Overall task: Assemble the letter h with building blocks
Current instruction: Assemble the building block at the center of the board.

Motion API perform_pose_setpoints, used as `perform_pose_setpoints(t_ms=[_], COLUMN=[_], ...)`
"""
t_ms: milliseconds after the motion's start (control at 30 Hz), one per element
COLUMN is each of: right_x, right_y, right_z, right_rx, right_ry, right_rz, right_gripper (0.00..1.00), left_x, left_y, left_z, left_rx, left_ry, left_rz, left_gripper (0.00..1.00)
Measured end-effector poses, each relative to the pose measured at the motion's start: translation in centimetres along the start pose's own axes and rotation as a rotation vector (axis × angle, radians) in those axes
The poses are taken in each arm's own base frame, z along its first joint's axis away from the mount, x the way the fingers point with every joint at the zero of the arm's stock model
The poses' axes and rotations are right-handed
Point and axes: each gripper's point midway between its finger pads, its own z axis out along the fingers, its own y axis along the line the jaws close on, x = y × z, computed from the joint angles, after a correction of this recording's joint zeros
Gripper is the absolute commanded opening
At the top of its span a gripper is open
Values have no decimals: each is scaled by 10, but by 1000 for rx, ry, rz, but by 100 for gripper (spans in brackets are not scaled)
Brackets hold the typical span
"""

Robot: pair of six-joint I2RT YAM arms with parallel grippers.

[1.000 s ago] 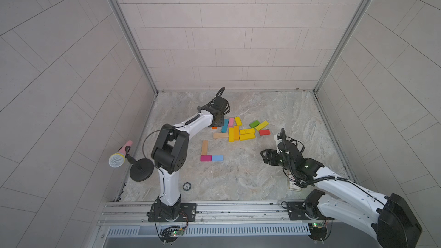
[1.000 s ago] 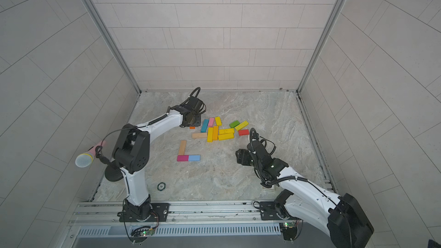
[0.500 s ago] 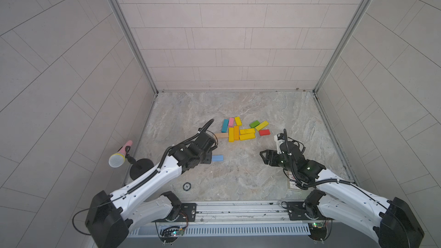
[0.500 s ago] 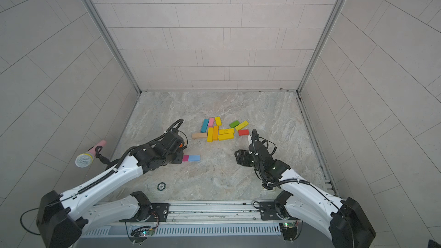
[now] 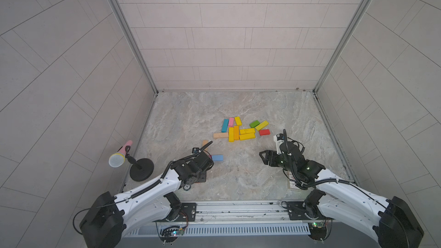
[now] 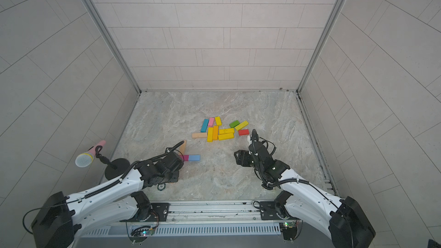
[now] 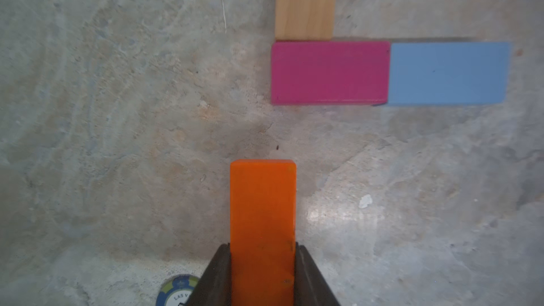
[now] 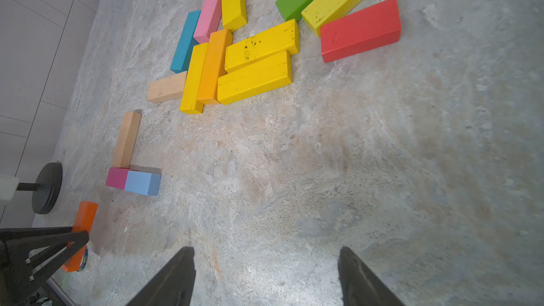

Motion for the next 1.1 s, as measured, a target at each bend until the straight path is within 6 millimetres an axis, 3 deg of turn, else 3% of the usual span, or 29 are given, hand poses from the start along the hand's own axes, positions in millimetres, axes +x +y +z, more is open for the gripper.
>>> perform_pose_setpoints(t_ms=[433,1100], right_x=[-6,-12], right_y=[-8,-16], right_z=[1,1], right_rx=[23,33], right_ry=[-17,-30], right_rz=[20,44], right_gripper=[78,78], left_x=[-3,-12], left_y=[-14,-18], left_z=[18,22], left_rx=[16,-9], left_ry=[11,4], left_rz=[9,31], left_gripper=[29,27])
